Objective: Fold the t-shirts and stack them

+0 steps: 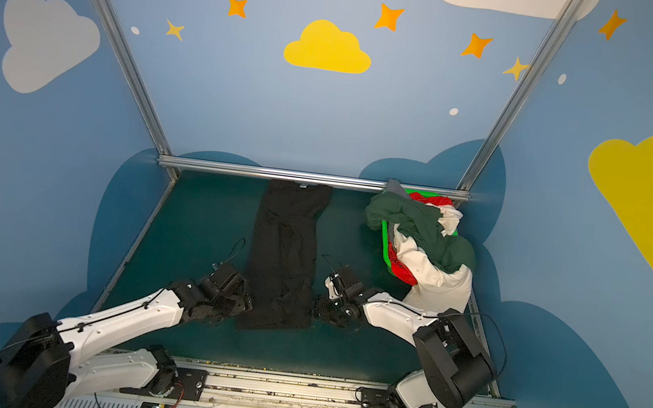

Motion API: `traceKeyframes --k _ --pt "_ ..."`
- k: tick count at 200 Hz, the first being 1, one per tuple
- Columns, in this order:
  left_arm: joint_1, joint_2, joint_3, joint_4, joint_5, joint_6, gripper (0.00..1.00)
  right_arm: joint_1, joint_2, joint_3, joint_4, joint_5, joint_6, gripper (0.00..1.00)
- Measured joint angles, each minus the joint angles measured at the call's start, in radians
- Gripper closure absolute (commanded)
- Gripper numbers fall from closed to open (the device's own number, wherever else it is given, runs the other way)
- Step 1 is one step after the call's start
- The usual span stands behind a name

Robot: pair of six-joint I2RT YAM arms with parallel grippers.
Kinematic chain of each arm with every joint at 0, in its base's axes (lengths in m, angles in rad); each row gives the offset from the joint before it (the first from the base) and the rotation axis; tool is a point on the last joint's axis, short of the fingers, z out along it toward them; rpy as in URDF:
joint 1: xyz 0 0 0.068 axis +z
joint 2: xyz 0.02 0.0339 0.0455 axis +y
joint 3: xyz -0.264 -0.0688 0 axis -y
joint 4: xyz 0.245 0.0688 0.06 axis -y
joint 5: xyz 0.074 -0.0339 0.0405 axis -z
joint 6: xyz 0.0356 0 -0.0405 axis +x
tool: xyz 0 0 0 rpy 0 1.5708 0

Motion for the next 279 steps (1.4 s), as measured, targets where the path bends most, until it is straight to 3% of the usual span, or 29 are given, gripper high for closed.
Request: traceKeyframes --k 27,46,72,82,100,109,195,279 --pt "0.0 0.034 -0.028 0.037 0.047 0.001 0.22 0.058 0.053 0.041 0.015 0.008 0.019 0.45" --pt "0.001 0.07 -0.027 0.073 0.064 0.008 0.33 0.085 0.09 0.068 0.018 0.018 0.032 0.61" --pt "0.005 0.097 -0.032 0.128 0.092 0.013 0.55 0.102 0.108 0.076 0.019 0.036 0.058 0.8" --pt "0.006 0.107 -0.033 0.143 0.102 0.017 0.6 0.106 0.108 0.073 0.016 0.047 0.068 0.87" --pt "0.007 0.122 -0.035 0.168 0.118 0.016 0.84 0.114 0.09 0.058 0.01 0.076 0.082 0.99" --pt "0.007 0.131 -0.039 0.178 0.134 0.022 0.96 0.117 0.069 0.047 0.001 0.091 0.092 1.0" --pt "0.001 0.06 -0.105 0.208 0.179 0.021 0.96 0.133 -0.115 -0.018 -0.065 0.18 0.141 1.0" --pt "-0.04 -0.275 -0.175 0.162 0.178 -0.019 0.96 0.188 -0.2 -0.037 -0.138 0.234 0.145 1.0"
